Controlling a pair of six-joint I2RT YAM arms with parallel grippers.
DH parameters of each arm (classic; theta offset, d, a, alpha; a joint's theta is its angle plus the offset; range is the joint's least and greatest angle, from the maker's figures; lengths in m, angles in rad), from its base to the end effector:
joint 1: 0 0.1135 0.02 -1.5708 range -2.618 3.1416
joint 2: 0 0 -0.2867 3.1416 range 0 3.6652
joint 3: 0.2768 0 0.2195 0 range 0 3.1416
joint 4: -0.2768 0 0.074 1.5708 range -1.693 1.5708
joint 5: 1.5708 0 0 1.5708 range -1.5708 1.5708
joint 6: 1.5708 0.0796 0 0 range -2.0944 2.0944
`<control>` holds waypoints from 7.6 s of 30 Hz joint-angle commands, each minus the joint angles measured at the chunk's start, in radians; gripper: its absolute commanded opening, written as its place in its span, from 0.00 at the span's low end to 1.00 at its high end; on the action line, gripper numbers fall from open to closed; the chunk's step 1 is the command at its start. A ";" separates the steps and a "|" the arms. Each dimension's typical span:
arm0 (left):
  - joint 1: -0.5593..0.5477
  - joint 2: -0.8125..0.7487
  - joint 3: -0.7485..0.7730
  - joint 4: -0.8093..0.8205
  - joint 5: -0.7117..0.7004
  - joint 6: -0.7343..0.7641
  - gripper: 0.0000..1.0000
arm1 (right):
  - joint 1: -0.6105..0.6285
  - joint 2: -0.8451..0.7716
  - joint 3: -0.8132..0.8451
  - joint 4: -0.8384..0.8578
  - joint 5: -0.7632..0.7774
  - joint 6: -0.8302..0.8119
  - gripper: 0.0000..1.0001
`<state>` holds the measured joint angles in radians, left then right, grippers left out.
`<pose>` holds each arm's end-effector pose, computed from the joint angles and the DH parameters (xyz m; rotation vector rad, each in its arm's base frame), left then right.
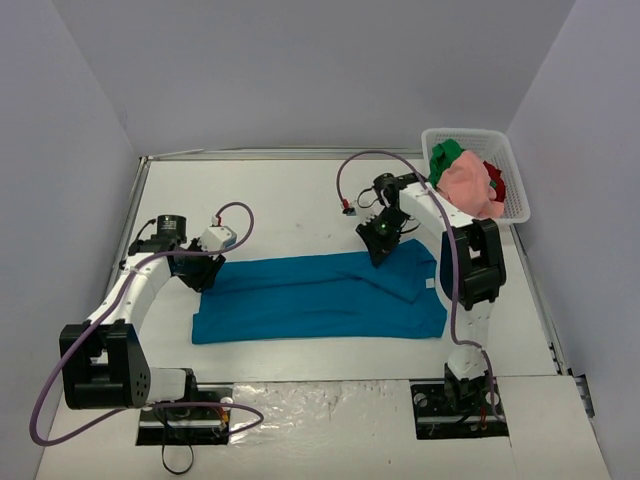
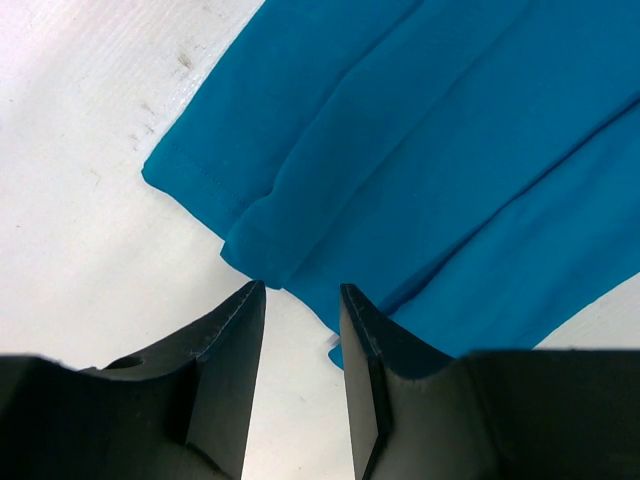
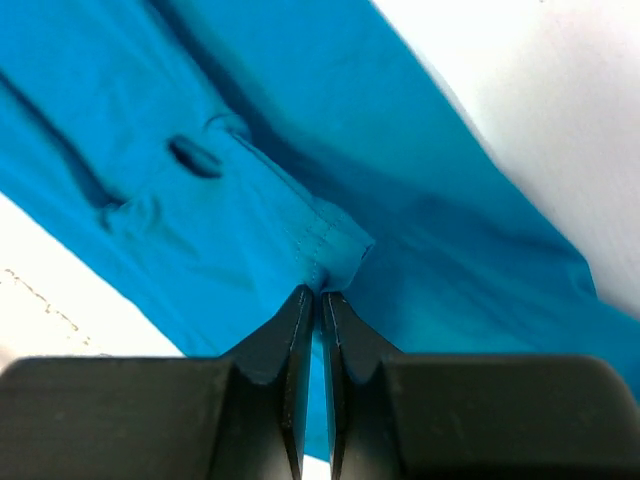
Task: Fold and stack the t-shirts
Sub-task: Fold the other side of the tshirt into a rectangle, then rotate the tshirt 90 degrees
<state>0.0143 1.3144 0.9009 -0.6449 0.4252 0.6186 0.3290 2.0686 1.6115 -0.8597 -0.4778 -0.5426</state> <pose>0.2370 -0.0295 0.2332 0.8829 2.3553 -0.3105 0.3754 0.1668 0.1860 -1.2487 2.4774 0.6337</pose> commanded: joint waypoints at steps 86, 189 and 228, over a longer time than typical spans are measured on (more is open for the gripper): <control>0.019 0.111 0.049 -0.061 0.049 0.240 0.02 | 0.010 -0.154 -0.156 -0.154 0.028 -0.031 0.29; 0.019 0.333 0.072 0.102 -0.057 0.001 0.02 | 0.297 0.286 0.155 -0.165 -0.048 -0.034 0.10; 0.009 0.289 0.047 0.087 -0.094 0.058 0.02 | -0.079 0.303 0.152 -0.108 0.228 0.018 0.00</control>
<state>0.0254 1.6306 0.9653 -0.5568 0.3420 0.6476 0.2813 2.2726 1.6371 -1.1297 -0.3305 -0.5533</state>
